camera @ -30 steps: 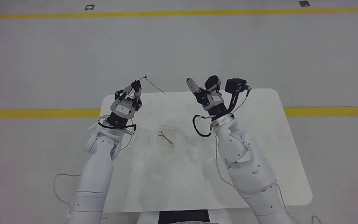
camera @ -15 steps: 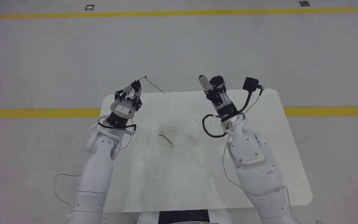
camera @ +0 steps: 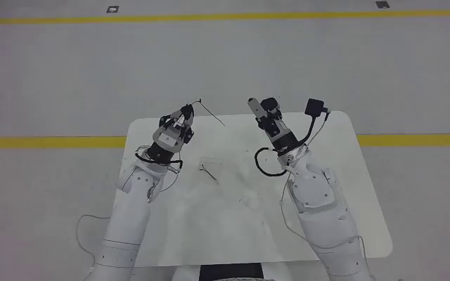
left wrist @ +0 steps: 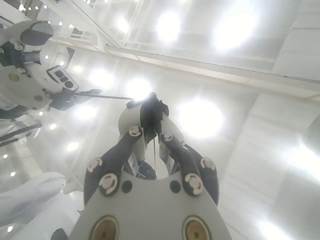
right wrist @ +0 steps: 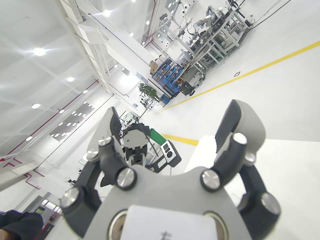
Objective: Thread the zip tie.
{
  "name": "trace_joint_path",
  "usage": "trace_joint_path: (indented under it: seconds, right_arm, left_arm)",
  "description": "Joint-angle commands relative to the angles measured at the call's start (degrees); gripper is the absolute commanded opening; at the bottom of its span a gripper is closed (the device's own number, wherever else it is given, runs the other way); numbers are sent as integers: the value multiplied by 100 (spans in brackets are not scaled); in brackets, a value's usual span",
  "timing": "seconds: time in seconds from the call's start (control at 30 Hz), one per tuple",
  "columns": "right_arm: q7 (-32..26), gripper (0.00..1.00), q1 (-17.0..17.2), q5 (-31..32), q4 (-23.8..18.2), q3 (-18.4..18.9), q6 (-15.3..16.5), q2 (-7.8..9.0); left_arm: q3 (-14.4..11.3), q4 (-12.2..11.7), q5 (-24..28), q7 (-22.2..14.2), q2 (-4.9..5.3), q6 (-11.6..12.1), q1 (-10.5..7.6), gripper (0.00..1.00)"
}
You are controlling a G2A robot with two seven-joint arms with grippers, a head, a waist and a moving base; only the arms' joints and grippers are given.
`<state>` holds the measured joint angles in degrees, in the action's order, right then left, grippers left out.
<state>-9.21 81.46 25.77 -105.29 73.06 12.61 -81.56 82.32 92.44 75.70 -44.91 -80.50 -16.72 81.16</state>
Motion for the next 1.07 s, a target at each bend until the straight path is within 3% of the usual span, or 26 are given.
trace_joint_path:
  seconds: [0.0, 0.2, 0.37, 0.67, 1.03]
  right_arm:
    - [0, 100, 0, 0, 0, 0, 0, 0]
    - [25, 100, 11, -30, -3, 8, -12, 1]
    - [-170, 100, 44, -298, -58, 278, 96, 49]
    - [-320, 100, 48, -541, -107, 501, 155, 105]
    - [-315, 100, 41, -611, -107, 492, 177, 109]
  left_arm:
    - [3, 1, -17, -3, 0, 5, -1, 0]
    - [-15, 24, -11, 60, 0, 33, 1, 0]
    - [-41, 81, 226, 43, 34, -274, 73, 0]
    - [-320, 28, 462, 59, 103, -276, 72, 0]
    - [-334, 29, 459, 64, 113, -235, 33, 0]
